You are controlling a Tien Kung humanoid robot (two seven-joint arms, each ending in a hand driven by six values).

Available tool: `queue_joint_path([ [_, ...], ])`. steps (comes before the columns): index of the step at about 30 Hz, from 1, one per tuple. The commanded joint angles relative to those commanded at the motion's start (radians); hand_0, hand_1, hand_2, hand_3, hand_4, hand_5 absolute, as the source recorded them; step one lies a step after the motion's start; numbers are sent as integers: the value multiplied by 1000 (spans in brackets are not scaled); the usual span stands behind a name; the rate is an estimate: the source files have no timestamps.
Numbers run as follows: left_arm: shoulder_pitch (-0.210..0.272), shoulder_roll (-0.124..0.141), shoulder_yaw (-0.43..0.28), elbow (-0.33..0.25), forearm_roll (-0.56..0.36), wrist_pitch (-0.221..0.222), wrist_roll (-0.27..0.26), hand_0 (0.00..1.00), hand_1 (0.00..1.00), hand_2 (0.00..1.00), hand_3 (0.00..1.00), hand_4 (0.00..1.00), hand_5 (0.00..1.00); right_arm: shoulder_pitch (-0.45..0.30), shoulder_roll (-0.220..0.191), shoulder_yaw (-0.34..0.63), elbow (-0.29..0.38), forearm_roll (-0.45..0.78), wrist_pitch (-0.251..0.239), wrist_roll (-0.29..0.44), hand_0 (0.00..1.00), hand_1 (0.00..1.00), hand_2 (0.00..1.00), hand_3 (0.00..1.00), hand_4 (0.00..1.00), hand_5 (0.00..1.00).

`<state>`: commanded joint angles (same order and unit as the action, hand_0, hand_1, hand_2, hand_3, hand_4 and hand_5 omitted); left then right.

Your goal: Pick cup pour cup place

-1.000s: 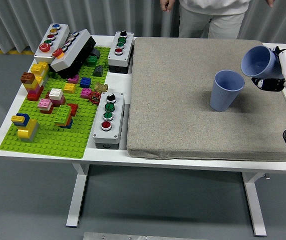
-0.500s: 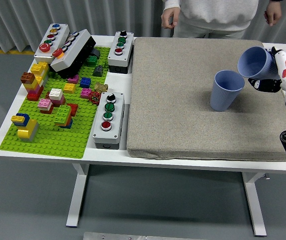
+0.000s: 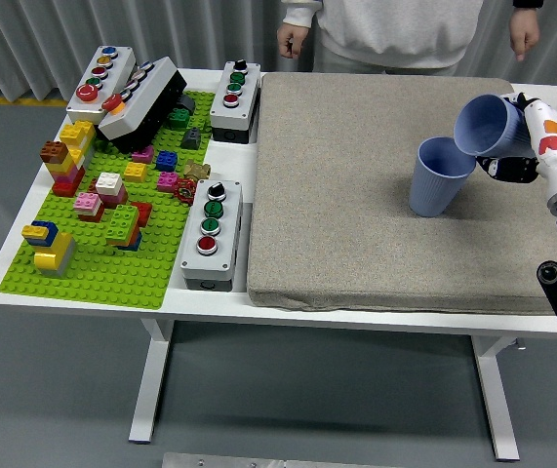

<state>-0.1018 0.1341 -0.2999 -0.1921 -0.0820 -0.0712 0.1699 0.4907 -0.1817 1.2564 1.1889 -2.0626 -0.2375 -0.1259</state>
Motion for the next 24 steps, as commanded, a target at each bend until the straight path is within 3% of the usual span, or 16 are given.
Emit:
queue_joint_path([
  [12,-1,2,1,1,-2,0,-2,876,845,923,808,642,877,7,-48,-47,8,7,-1,-1,741,630,531,603,790,132],
  [24,-3,2,-1,1,0,0,-2,875,845,924,808,641,876,14,-61,-64,8,3,-4,-1,744,631,531,600,789,132],
])
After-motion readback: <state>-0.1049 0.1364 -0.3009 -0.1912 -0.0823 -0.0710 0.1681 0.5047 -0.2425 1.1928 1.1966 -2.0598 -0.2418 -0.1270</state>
